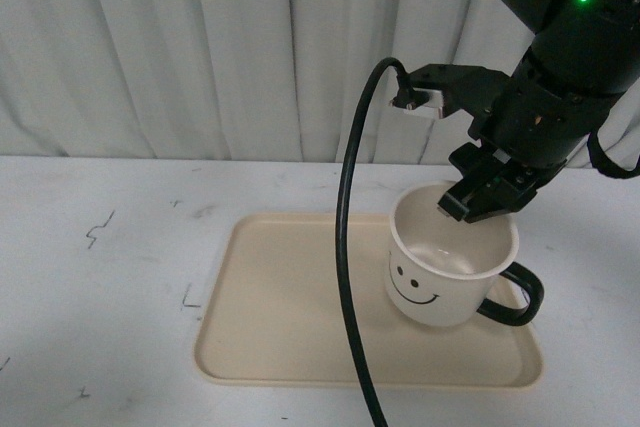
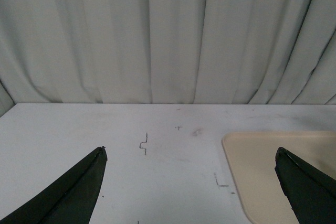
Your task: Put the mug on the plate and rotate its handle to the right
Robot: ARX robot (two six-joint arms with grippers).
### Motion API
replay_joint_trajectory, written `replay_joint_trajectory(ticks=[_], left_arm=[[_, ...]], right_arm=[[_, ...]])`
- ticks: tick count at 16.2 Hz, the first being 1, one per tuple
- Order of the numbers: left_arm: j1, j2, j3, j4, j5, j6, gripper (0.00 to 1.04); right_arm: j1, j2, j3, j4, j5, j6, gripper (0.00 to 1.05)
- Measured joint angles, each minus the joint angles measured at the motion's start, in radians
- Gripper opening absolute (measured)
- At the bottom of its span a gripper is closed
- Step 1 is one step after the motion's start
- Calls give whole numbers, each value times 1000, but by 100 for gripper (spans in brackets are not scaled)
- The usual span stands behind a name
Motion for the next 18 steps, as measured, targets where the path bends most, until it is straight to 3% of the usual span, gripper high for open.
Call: replay_joint_trajectory(ticks=[1, 6, 12, 14, 16, 18], left_arm=[[0, 0, 0, 0, 0, 0, 98], [0, 0, 0, 0, 0, 0, 98], [0, 0, 0, 0, 0, 0, 98], [0, 0, 0, 0, 0, 0, 98], [0, 0, 0, 0, 0, 0, 98], [0, 0, 0, 0, 0, 0, 98]], right_arm=[[-1, 1, 18, -31, -23, -143, 3], [14, 87, 158, -148, -89, -563, 3], [54, 238, 337, -262, -158, -734, 3], [106, 383, 523, -347, -185, -740, 3], [118, 400, 534, -367, -164, -671, 27], [106, 392, 574, -386, -274, -592, 49]])
